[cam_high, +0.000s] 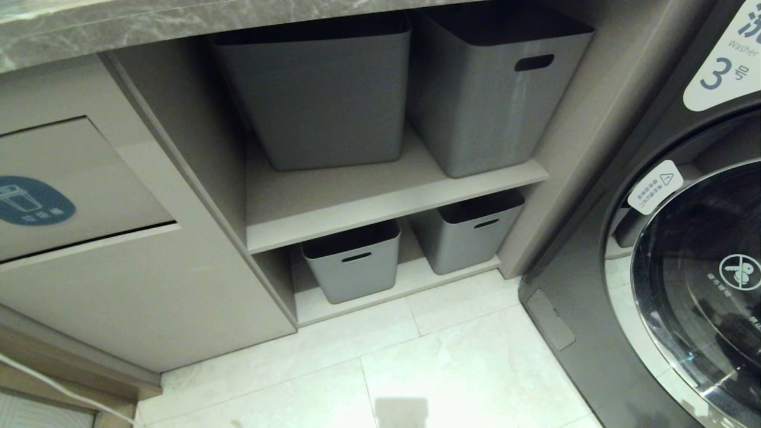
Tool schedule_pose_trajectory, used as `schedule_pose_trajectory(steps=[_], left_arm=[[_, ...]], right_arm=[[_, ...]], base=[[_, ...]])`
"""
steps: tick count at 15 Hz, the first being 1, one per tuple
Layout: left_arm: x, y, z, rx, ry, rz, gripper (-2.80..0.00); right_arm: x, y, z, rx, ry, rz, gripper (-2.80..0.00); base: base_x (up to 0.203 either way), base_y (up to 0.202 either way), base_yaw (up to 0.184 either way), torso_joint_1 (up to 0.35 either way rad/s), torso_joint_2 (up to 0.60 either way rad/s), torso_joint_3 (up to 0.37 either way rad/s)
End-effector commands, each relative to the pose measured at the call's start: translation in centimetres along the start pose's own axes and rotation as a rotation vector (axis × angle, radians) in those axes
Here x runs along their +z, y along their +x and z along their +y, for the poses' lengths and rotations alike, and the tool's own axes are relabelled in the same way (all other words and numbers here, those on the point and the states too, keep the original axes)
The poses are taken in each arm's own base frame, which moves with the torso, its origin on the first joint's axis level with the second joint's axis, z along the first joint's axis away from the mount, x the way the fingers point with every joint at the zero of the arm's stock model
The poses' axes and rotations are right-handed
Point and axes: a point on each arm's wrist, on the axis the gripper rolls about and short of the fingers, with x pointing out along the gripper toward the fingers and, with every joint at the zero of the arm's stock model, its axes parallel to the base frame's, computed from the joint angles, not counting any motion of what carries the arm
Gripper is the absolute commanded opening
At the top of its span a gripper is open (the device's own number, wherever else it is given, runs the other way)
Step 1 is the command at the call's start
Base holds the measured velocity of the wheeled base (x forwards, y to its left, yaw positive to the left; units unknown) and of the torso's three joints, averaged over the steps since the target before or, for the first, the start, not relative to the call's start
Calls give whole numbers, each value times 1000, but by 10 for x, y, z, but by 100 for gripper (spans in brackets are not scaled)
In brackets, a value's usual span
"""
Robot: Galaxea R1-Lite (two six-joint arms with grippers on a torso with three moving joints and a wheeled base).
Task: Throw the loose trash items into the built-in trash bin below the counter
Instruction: Put the garbage in the trash can
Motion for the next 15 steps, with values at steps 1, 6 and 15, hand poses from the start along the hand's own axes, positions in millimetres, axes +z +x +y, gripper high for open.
schedule_pose_trajectory(steps=[1,6,15], left_arm=[[0,0,0,-1,4,1,-280],[0,0,0,-1,12,1,-280],[0,0,0,1,-11,0,-280]], right_arm=[[0,0,0,1,0,0,-280],[1,0,0,1,0,-3,-280],[0,0,0,1,0,1,-280]], base=[[0,0,0,0,0,0],[0,0,0,0,0,0],[0,0,0,2,0,38]])
